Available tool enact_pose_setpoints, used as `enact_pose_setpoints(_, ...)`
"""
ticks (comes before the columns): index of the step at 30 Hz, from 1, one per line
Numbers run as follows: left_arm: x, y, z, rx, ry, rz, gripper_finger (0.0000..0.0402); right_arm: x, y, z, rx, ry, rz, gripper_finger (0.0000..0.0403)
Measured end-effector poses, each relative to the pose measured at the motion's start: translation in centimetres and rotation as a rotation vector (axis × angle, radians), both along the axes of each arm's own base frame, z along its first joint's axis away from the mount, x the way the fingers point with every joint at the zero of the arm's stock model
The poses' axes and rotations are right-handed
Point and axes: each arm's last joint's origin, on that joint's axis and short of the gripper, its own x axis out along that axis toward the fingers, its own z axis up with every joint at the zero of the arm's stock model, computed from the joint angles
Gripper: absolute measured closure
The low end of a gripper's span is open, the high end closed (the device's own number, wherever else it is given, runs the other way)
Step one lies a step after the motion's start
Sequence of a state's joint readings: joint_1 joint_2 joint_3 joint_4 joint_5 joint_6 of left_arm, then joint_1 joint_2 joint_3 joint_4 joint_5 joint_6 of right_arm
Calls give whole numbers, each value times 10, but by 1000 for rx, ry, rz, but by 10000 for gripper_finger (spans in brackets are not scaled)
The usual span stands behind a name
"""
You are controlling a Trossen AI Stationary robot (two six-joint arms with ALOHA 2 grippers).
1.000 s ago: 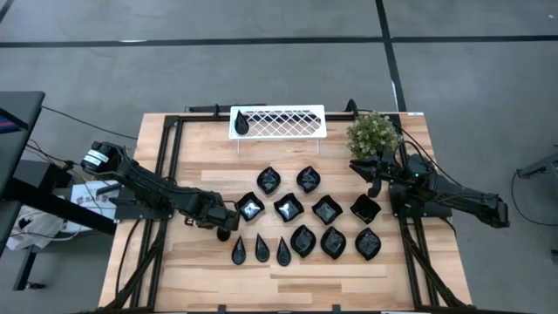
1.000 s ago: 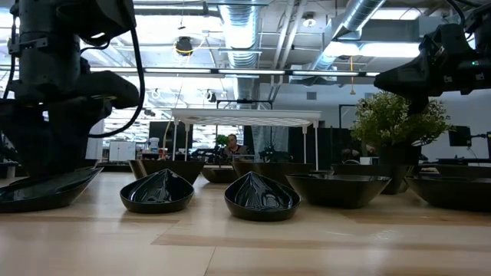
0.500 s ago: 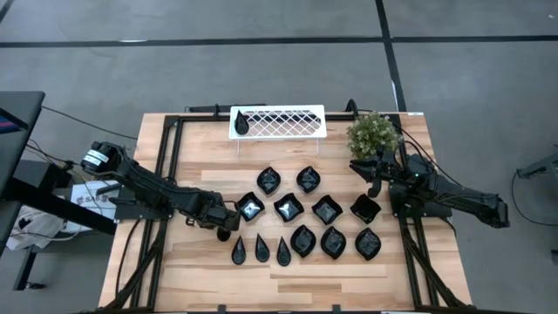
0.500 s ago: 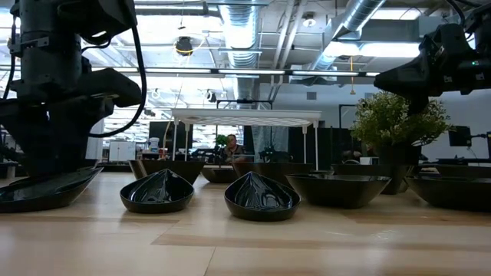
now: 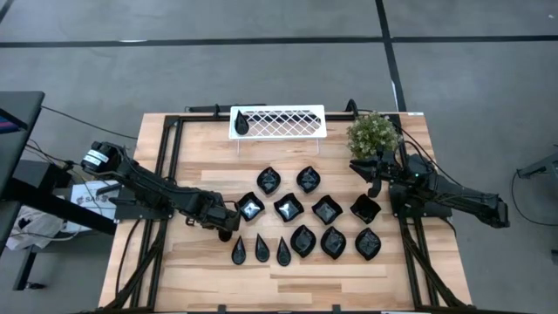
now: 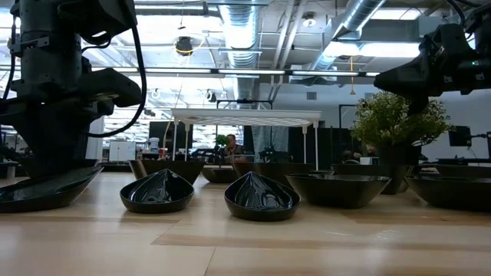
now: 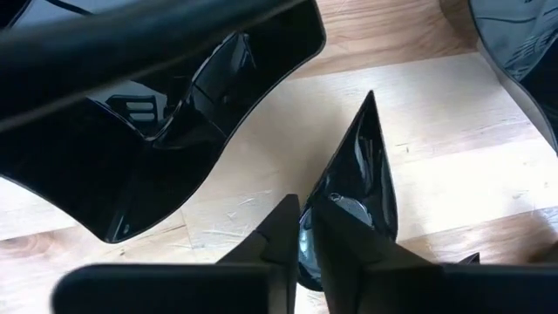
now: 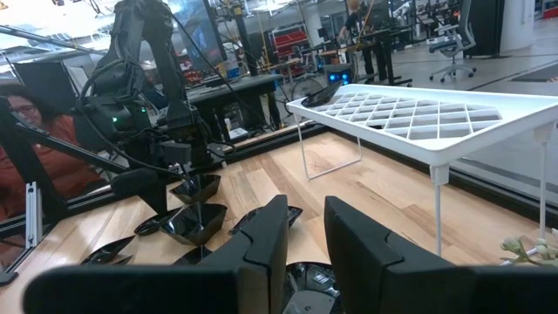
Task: Pick & Place Mini shaped plates
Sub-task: Stack the drop-shaped plate on top of the drop-shaped plate on the shelf
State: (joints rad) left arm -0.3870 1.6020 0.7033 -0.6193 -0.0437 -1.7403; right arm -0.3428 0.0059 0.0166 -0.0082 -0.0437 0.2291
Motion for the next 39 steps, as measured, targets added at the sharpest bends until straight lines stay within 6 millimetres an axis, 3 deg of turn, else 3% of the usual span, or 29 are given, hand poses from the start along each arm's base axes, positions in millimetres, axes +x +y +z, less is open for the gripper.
enact_pose_setpoints(4, 0, 0, 0, 0, -1, 0, 394, 0, 0, 0, 0, 0, 0, 329)
enact_pose_setpoints(25, 0, -1, 0, -32, 11, -4, 397, 0, 0, 0, 0, 0, 0, 329)
enact_pose_setpoints(39, -4, -3, 20, -77, -58, -16, 398, 0, 0, 0, 0, 1, 0, 329)
